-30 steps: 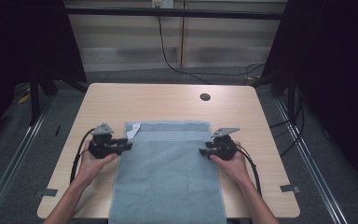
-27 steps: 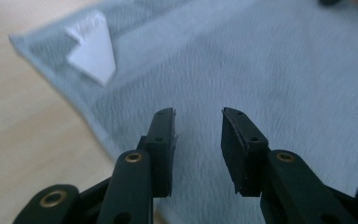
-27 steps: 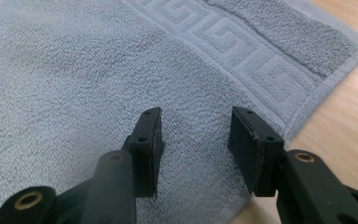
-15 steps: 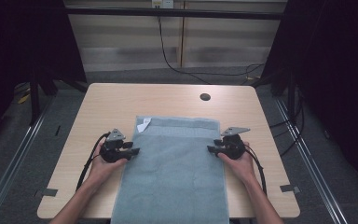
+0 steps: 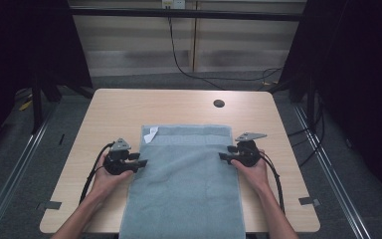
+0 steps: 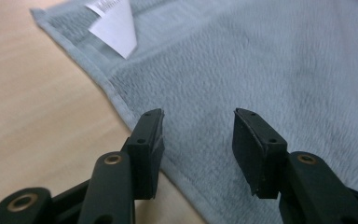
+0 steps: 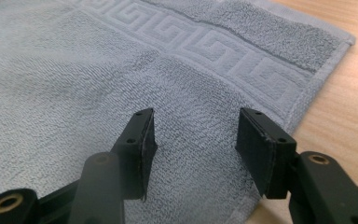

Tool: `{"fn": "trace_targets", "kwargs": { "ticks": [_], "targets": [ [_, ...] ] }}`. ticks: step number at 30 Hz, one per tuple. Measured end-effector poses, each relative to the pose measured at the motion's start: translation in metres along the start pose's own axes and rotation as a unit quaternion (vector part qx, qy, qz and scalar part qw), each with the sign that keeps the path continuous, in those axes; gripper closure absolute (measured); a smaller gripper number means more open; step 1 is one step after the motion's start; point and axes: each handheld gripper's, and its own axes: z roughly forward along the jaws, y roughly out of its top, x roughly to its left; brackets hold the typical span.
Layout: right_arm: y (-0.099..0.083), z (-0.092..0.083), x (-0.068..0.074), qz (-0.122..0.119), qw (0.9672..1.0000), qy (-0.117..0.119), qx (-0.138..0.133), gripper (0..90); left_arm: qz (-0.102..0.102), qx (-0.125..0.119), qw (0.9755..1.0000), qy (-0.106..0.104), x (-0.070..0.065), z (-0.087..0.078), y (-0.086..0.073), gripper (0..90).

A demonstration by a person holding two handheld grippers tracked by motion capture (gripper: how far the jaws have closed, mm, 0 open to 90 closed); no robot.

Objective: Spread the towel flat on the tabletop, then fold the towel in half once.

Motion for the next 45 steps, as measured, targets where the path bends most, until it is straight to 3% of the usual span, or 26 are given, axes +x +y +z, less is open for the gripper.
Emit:
{"fn": "trace_targets", "kwargs": {
  "ticks": [3, 7, 9, 10, 12, 14, 17, 21, 23, 25, 31, 33, 37, 40, 43, 45],
  "targets": [
    [0.002, -0.003, 0.003, -0.004, 1.0000, 0.003, -0.005, 47.8, -0.017, -0.018, 0.9997, 0.000, 0.007, 0.002, 0.010, 51.4],
    [0.004, -0.001, 0.005, -0.008, 1.0000, 0.003, -0.005, 47.8, -0.020, -0.020, 0.9996, 0.003, 0.011, 0.014, 0.022, 50.3],
    [0.004, 0.001, 0.003, -0.003, 1.0000, -0.002, -0.004, 47.4, -0.017, -0.014, 0.9997, 0.007, 0.013, 0.022, 0.026, 50.1],
    [0.005, 0.002, 0.002, -0.003, 1.0000, -0.003, -0.004, 47.3, -0.009, -0.007, 0.9998, 0.019, 0.012, 0.026, 0.028, 49.7],
    [0.006, 0.003, 0.001, 0.000, 1.0000, -0.003, -0.006, 47.2, -0.014, -0.004, 0.9999, 0.009, 0.011, 0.034, 0.027, 49.1],
    [0.007, 0.004, 0.001, -0.001, 1.0000, -0.002, -0.002, 47.0, 0.004, 0.002, 0.9998, 0.019, 0.009, 0.039, 0.025, 49.5],
    [0.004, 0.006, 0.003, -0.004, 1.0000, 0.001, 0.008, 46.7, 0.001, 0.006, 0.9999, 0.011, 0.009, 0.036, 0.023, 49.1],
    [-0.001, 0.007, 0.009, -0.009, 0.9999, -0.004, 0.003, 46.1, 0.035, 0.003, 0.9991, 0.022, 0.005, 0.031, 0.016, 49.2],
    [-0.002, 0.006, 0.015, -0.025, 0.9996, -0.008, 0.007, 45.7, 0.026, 0.007, 0.9995, 0.015, 0.004, 0.027, 0.014, 51.4],
    [-0.004, 0.006, 0.023, -0.040, 0.9991, -0.010, 0.010, 45.7, 0.012, -0.005, 0.9999, 0.005, 0.003, 0.023, 0.007, 53.3],
    [-0.013, -0.003, 0.031, -0.042, 0.9988, 0.023, 0.009, 45.9, 0.024, 0.004, 0.9997, -0.004, -0.007, 0.005, -0.006, 55.1],
    [-0.015, -0.008, 0.031, -0.035, 0.9986, 0.037, 0.015, 46.1, 0.014, 0.010, 0.9997, -0.015, -0.010, -0.001, -0.011, 55.1],
    [-0.024, -0.016, 0.038, -0.050, 0.9979, 0.040, 0.011, 45.8, 0.023, 0.012, 0.9994, -0.021, -0.017, -0.013, -0.021, 55.1],
    [-0.028, -0.021, 0.048, -0.076, 0.9964, 0.033, 0.020, 45.8, 0.024, 0.014, 0.9994, -0.020, -0.021, -0.017, -0.025, 55.1],
    [-0.032, -0.027, 0.054, -0.079, 0.9959, 0.036, 0.025, 45.8, 0.042, 0.021, 0.9989, -0.008, -0.026, -0.019, -0.026, 54.9],
    [-0.036, -0.032, 0.058, -0.073, 0.9961, 0.039, 0.031, 45.9, 0.031, 0.018, 0.9992, -0.017, -0.030, -0.020, -0.028, 54.8]
  ]
}}
